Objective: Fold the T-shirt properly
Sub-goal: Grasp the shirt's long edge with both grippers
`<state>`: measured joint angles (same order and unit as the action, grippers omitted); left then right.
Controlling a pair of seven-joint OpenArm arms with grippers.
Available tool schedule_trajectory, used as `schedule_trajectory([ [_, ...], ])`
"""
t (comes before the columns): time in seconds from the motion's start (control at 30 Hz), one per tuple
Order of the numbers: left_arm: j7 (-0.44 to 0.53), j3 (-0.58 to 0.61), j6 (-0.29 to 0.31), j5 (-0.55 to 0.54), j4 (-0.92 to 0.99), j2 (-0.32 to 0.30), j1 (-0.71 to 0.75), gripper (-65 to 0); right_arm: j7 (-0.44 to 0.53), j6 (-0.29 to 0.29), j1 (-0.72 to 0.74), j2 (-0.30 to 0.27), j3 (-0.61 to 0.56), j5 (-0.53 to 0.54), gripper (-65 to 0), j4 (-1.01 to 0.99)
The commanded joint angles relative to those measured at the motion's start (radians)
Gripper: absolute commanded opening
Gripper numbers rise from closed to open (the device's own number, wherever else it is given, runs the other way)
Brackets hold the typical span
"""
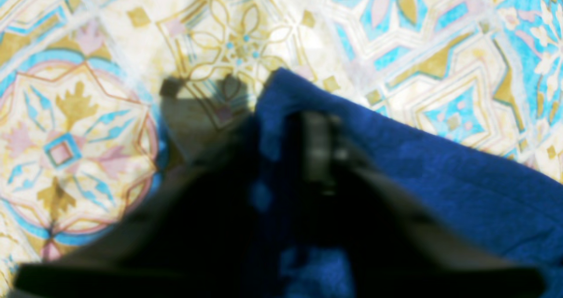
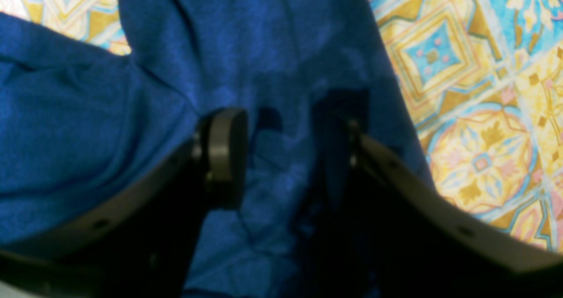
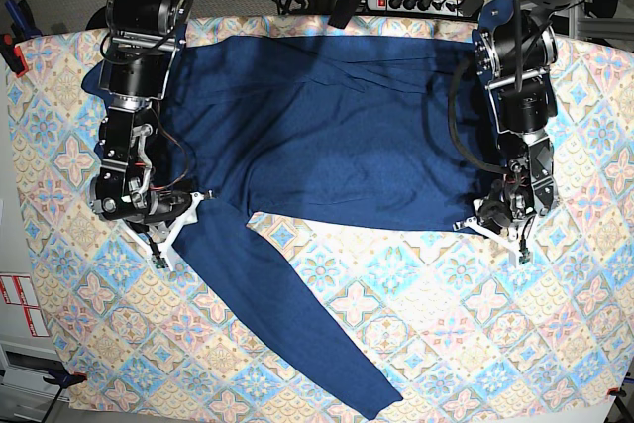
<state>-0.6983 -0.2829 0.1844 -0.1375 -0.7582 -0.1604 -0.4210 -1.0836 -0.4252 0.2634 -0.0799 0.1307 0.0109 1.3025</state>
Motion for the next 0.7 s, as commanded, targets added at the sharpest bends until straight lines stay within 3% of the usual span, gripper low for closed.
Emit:
schedule_trajectory([
  [0.0, -0.031, 0.006, 0.017, -0.018, -0.005, 0.009, -0.014, -59.4, 0.016, -0.001, 0.027, -0.005, -0.001, 0.008, -37.8, 0.015],
  [0.43, -0.034, 0.009, 0.017, -0.018, -0.294, 0.005, 0.093, -65.0, 0.018, -0.001, 0.115, -0.011, -0.027, 0.008, -37.5, -0.064],
  [0.67, -0.034, 0.006, 0.017, -0.018, -0.449, 0.003, 0.179, -65.0, 0.062, -0.001, 0.242, -0.096, -0.144, 0.008, -37.5, -0.271],
])
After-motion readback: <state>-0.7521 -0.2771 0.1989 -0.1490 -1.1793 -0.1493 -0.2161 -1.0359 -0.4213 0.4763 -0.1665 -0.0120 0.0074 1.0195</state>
